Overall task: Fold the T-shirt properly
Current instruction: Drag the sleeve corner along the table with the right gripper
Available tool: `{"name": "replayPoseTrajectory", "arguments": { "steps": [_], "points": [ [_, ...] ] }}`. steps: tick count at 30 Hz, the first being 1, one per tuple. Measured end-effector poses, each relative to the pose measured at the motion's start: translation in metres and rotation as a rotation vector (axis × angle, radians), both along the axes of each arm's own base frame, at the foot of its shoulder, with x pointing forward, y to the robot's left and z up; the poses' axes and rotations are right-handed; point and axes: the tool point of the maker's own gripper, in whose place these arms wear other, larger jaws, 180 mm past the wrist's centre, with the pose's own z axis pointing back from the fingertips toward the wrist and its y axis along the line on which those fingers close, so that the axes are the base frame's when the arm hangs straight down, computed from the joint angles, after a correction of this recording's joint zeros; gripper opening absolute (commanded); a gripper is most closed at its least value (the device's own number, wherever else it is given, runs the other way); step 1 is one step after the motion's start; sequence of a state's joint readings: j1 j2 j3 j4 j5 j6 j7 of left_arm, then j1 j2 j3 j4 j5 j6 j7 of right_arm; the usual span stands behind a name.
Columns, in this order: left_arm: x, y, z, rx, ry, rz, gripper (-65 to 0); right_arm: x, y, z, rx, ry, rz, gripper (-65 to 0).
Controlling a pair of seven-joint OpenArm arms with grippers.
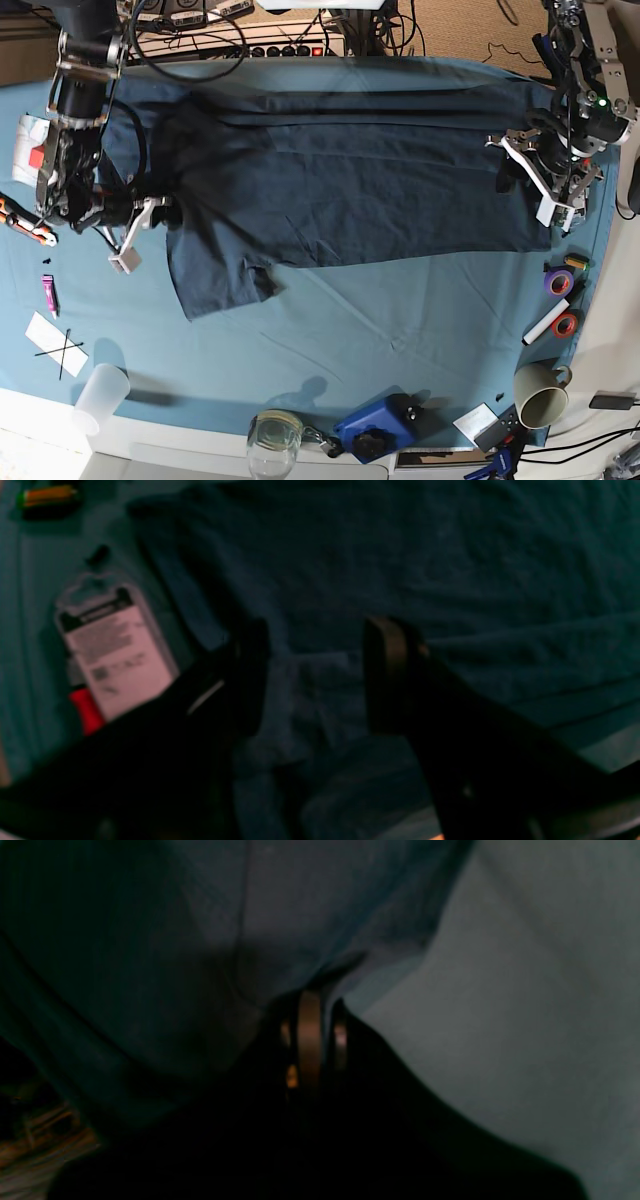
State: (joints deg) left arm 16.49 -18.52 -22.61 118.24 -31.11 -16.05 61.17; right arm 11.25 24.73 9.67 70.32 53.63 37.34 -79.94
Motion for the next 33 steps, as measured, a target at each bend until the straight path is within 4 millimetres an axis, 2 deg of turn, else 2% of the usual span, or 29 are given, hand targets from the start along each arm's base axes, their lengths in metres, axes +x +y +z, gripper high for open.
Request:
{"name": "replayPoseTrajectory", "arguments": {
  "steps": [7, 12, 16, 18, 21, 23, 27, 30, 33],
  "points": [
    [0.000, -0.002, -0.001, -0.007, 0.000, 0.003, -34.1, -0.038, -0.003, 0.011, -0.072, -0.055, 0.032, -65.0],
    [0.000, -0.002, 0.000, -0.007, 0.000, 0.003, -34.1, -0.048, -0.007, 0.006, -0.081, -0.039, 0.023, -65.0],
    [0.000, -0.002, -0.001, -0.007, 0.000, 0.003, -34.1, -0.047, -0.005, 0.008, -0.085, -0.064, 0.059, -45.8],
    [0.000, -0.002, -0.001, -0.007, 0.000, 0.003, -34.1, -0.047, -0.006, 0.008, -0.088, -0.062, 0.059, -44.1],
    [0.000, -0.002, -0.001, -0.007, 0.001, 0.003, -34.1, -0.042, -0.011, 0.021, -0.057, -0.072, 0.024, -44.1],
    [-0.001, -0.002, -0.001, -0.007, 0.002, 0.003, -34.1, -0.033, -0.017, 0.042, -0.056, -0.147, 0.023, -44.1],
    [0.000, -0.002, -0.001, -0.006, 0.001, 0.003, -34.1, -0.008, -0.042, 0.078, -0.084, -0.283, -0.044, -44.1],
    [0.000, -0.002, 0.000, -0.007, -0.001, 0.003, -34.1, 0.000, -0.064, 0.075, -0.171, -0.277, -0.090, -44.0],
    [0.000, -0.002, 0.000, -0.007, 0.000, 0.002, -34.1, 0.016, -0.071, 0.066, -0.164, -0.248, -0.138, -44.0]
  ]
}}
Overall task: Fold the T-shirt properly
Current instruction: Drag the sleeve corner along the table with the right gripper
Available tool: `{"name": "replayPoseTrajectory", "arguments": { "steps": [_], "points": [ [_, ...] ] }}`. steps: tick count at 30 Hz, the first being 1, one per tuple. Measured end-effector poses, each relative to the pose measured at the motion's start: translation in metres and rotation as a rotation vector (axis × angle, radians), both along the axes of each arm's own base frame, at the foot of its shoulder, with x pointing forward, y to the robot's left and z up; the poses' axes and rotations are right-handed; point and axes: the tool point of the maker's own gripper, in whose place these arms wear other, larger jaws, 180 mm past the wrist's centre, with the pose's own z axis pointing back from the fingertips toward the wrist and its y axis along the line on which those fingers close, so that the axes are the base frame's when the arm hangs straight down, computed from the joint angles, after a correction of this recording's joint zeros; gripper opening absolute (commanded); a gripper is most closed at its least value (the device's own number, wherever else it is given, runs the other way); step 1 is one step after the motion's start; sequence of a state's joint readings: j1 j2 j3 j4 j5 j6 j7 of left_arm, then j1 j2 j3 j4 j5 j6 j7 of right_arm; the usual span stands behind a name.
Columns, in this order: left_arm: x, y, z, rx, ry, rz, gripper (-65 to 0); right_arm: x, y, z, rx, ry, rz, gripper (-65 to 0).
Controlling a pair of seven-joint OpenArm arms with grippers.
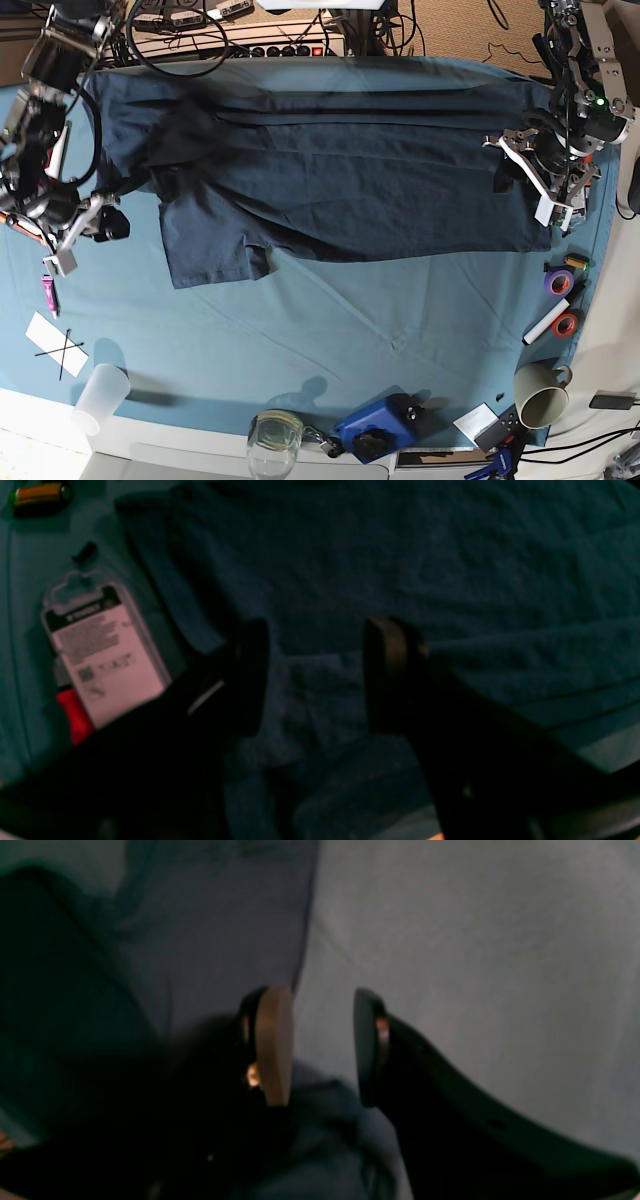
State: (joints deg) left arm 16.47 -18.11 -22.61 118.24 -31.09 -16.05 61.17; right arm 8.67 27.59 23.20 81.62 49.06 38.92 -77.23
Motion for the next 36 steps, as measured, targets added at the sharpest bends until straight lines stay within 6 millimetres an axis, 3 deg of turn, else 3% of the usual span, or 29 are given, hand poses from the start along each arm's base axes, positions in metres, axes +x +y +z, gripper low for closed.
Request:
{"name": "replayPoseTrajectory", "arguments": {
  "steps": [6, 11, 14, 17, 25, 31, 36],
  "points": [
    [0.000, 0.000, 0.000, 0.000, 0.000, 0.001, -34.1, 0.038, 0.009, -0.014, 0.131, -0.001, -0.026, -44.0],
    [0.000, 0.000, 0.000, 0.000, 0.000, 0.001, -34.1, 0.053, 0.017, -0.044, 0.142, 0.097, -0.028, -44.0],
    [0.000, 0.000, 0.000, -0.001, -0.001, 0.001, -34.1, 0.059, 0.033, -0.061, 0.206, 0.134, -0.039, -44.0],
    [0.000, 0.000, 0.000, 0.001, 0.000, 0.001, -34.1, 0.068, 0.051, -0.065, 0.283, 0.135, -0.049, -44.0],
    [-0.001, 0.010, -0.003, 0.058, 0.009, 0.016, -34.1, 0.071, 0.098, -0.072, 0.372, 0.155, 0.003, -44.0],
    [0.011, 0.008, 0.007, 0.047, -0.057, 0.019, -34.1, 0.069, 0.098, -0.073, 0.361, 0.169, 0.015, -44.0],
    [0.039, 0.021, 0.013, 0.078, -0.094, 0.044, -34.1, 0.066, 0.100, -0.074, 0.359, 0.190, 0.028, -44.0]
  ]
}}
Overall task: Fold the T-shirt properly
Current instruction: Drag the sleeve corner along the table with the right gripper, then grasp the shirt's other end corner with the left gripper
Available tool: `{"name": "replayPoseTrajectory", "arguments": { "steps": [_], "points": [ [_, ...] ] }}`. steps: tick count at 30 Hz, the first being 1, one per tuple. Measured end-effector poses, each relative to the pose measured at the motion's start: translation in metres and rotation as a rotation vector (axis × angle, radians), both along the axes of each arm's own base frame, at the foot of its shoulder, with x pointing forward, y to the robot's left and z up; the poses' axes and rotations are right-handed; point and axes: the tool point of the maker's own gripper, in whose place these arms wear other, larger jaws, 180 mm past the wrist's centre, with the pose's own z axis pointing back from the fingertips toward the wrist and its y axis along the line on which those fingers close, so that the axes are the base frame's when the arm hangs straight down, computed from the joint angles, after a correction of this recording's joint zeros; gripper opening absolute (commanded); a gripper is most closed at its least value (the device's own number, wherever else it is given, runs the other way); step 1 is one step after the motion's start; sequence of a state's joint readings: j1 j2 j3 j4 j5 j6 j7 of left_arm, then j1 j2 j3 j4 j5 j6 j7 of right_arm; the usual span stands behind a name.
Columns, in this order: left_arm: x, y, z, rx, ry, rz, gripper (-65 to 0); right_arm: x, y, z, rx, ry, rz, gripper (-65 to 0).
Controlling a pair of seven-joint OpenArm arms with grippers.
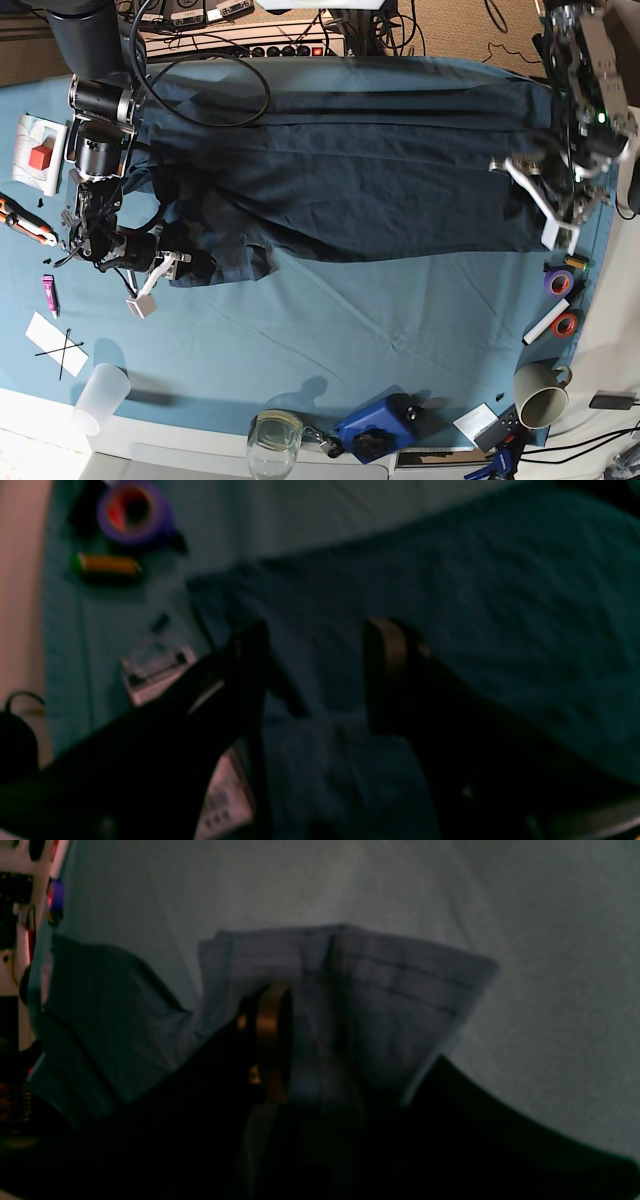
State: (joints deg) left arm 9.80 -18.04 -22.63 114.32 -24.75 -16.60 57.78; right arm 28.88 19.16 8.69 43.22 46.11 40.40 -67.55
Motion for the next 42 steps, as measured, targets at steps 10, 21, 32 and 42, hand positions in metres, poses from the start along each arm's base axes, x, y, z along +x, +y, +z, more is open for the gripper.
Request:
{"name": "replayPoseTrajectory", "arguments": {
  "steps": [10, 21, 32, 42],
  "points": [
    [0.051, 0.037, -0.036, -0.048, 0.127, 0.062, -34.1, -0.001, 0.000, 0.000, -0.001, 0.006, 0.006, -44.0],
    [0.055, 0.045, -0.083, -0.127, 0.273, 0.065, -34.1, -0.003, 0.001, -0.001, -0.002, 0.013, 0.014, -44.0],
    [0.053, 0.036, -0.089, -0.233, 0.313, 0.058, -43.4, -0.007, 0.000, -0.004, -0.016, 0.035, 0.025, -61.2],
    [0.044, 0.016, -0.090, -0.336, 0.359, 0.018, -65.0, -0.004, -0.003, 0.001, -0.044, 0.009, 0.029, -65.0]
  ]
}}
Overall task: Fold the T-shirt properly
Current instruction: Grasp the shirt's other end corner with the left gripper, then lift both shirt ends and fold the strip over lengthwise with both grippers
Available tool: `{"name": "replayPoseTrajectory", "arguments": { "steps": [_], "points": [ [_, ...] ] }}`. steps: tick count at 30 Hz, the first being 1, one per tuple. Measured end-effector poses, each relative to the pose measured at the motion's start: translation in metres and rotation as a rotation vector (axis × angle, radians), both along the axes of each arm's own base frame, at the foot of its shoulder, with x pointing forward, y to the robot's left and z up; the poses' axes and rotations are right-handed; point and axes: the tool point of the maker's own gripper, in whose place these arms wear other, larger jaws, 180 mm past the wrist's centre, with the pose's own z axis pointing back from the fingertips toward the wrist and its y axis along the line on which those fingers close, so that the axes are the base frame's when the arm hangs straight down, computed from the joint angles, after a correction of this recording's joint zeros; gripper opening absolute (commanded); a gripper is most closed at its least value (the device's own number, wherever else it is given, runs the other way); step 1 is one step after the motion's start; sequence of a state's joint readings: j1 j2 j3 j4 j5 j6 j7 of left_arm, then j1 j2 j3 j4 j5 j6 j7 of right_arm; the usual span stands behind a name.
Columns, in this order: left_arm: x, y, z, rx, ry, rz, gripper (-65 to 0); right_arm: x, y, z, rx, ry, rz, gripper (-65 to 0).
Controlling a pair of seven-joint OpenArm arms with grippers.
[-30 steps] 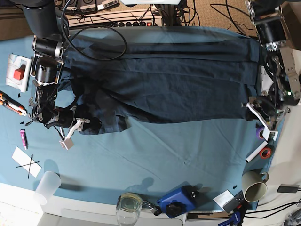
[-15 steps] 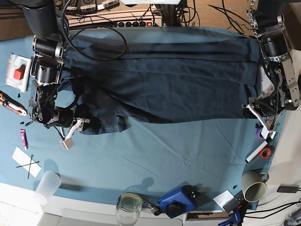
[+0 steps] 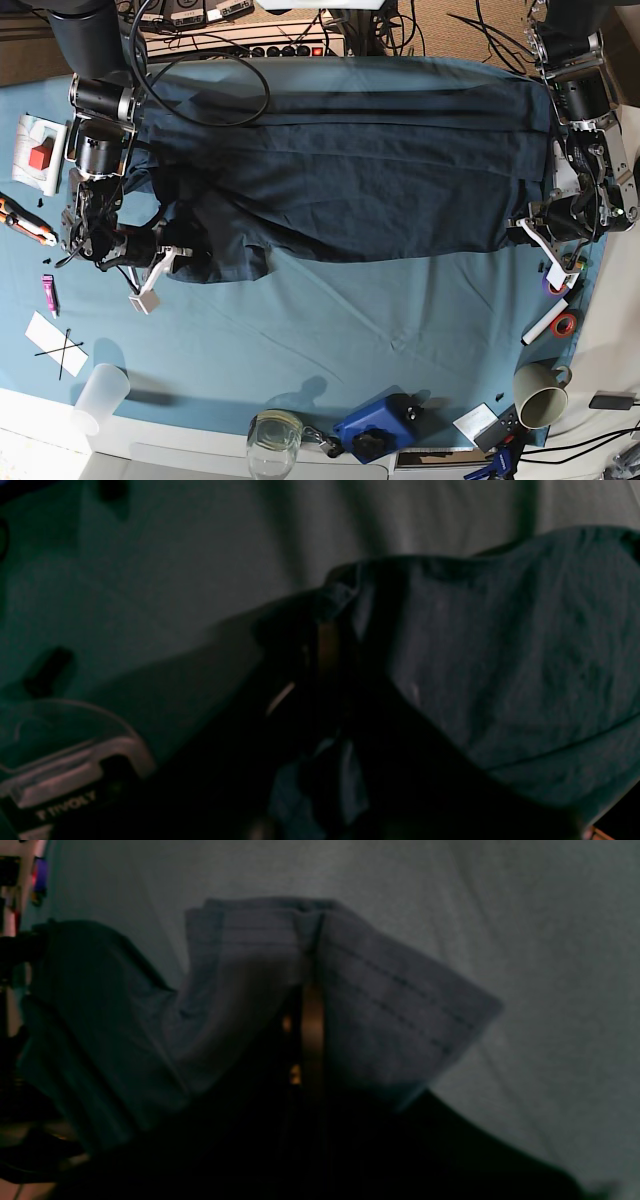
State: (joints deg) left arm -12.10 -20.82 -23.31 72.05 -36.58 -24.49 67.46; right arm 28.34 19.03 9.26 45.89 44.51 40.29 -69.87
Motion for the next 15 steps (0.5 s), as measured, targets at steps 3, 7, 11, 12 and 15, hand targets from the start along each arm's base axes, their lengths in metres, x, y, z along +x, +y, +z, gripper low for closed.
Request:
{"name": "replayPoseTrajectory", "arguments": {
  "steps": [3, 7, 11, 12, 15],
  "points": [
    [0.001, 0.003, 0.000, -0.008, 0.010, 0.033, -65.0, 0.003, -0.008, 0.006, -0.031, -0.021, -0.021, -65.0],
    [0.000, 0.003, 0.005, -0.049, 0.006, 0.037, -65.0, 0.015, -0.022, 0.026, -0.032, -0.103, -0.072, -65.0],
    [-0.006, 0.006, 0.013, -0.058, 0.015, 0.025, -65.0, 0.022, -0.033, 0.045, -0.023, -0.159, -0.112, -65.0],
    [-0.005, 0.009, 0.018, -0.045, 0.005, 0.019, -65.0, 0.020, -0.036, 0.046, -0.030, -0.154, -0.109, -65.0],
    [0.000, 0.003, 0.036, -0.057, -0.027, -0.018, -65.0, 0.017, -0.038, 0.051, -0.041, -0.148, -0.098, -65.0]
  ]
}}
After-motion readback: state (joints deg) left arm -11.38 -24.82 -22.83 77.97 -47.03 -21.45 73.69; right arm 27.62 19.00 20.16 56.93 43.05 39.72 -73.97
